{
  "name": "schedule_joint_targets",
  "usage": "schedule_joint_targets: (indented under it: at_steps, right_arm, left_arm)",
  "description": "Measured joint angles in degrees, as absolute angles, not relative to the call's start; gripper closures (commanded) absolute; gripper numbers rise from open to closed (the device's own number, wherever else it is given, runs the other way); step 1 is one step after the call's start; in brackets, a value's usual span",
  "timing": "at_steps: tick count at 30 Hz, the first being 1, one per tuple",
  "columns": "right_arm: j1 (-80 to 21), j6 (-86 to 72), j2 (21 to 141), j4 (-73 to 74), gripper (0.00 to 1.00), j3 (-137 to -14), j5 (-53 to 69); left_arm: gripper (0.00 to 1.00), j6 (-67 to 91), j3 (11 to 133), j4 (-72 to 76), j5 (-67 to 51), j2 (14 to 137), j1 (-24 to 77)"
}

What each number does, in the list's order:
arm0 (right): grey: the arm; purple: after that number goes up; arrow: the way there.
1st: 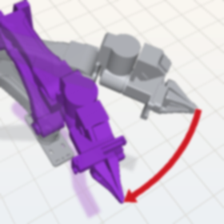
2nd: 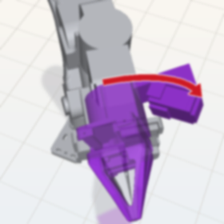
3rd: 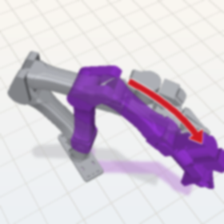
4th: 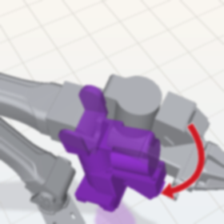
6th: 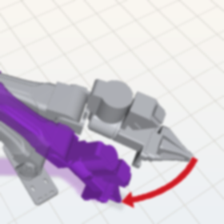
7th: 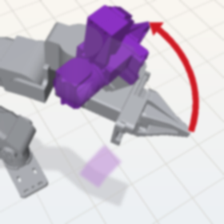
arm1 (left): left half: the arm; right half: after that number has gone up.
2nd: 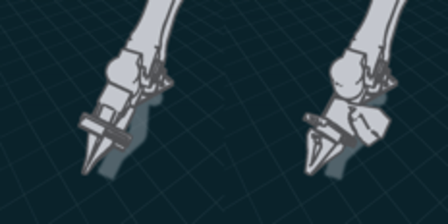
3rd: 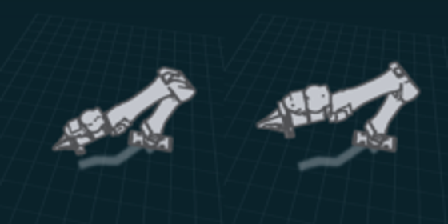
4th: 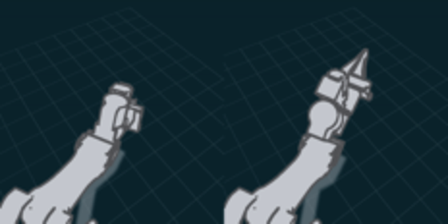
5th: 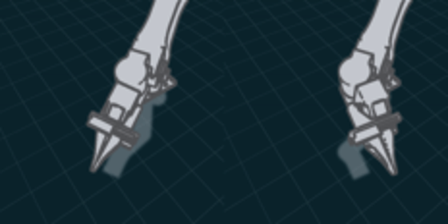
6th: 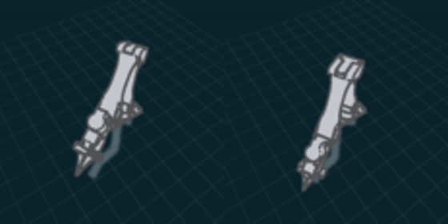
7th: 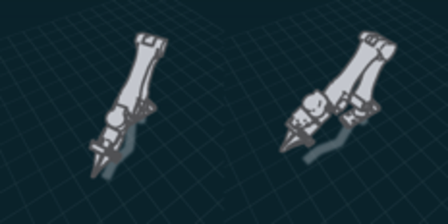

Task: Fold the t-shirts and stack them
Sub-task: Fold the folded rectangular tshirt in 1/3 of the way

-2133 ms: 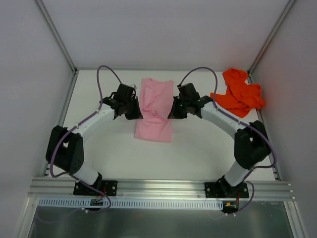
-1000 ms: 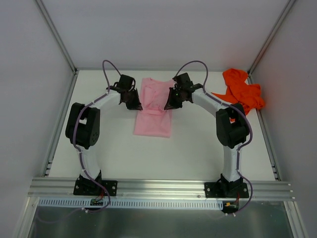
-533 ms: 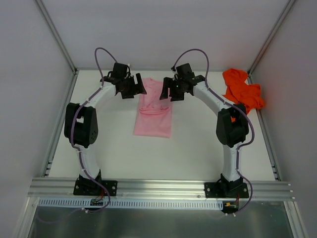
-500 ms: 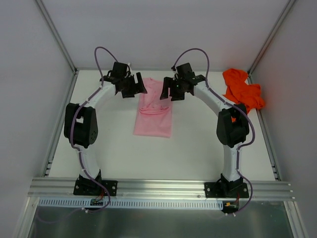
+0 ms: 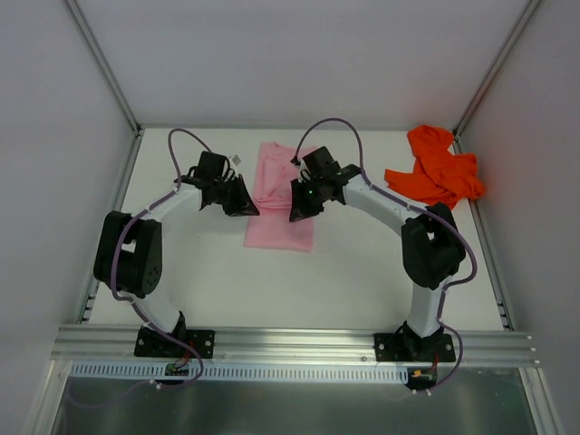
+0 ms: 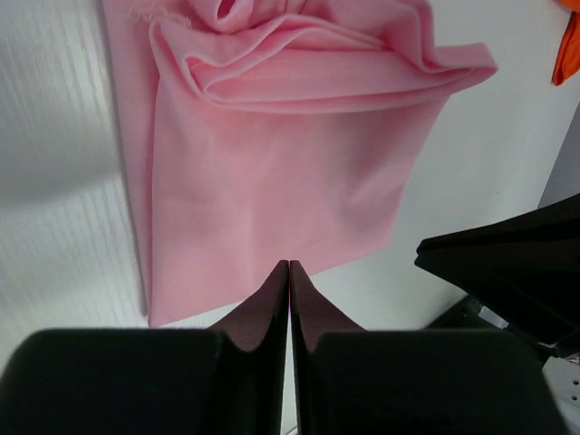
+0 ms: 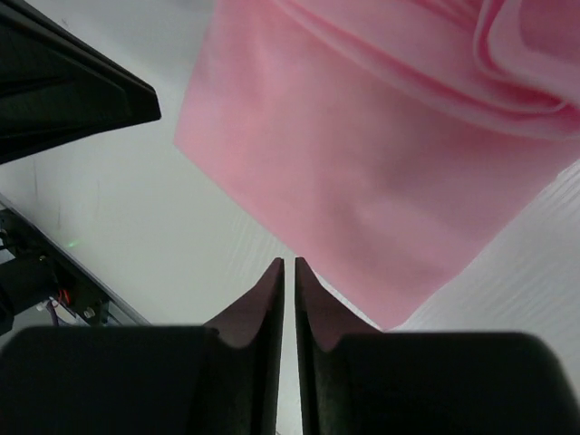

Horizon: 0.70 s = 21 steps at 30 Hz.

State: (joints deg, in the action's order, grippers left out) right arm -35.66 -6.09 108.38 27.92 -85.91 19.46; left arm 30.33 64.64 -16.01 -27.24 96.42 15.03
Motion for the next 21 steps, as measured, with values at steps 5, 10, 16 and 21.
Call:
schedule_joint_targets:
  at_steps: [5,10,16,21]
  right_arm:
    - [-36.6,-7.05,108.95,27.49,0.91,-82.35,17.54]
    - [-35.86,-6.81,112.16,26.11,0.91,-84.05,14.41]
    - [-35.59,-5.8,119.61,26.33,0.91,-92.16,11.73]
    - [-34.85,-3.97,123.96,26.41,0.9,-97.97,9.23]
  left_arm:
    - [1.0,31.29,61.23,-12.53,-29.63,97.86,15.03]
    - [1.0,32.14,61.39,-8.49,-30.04,101.45,15.03]
    - [1.0,32.21,62.24,-7.68,-30.02,105.14,15.03]
    - [1.0,32.12,62.52,-7.68,-29.76,105.67,15.03]
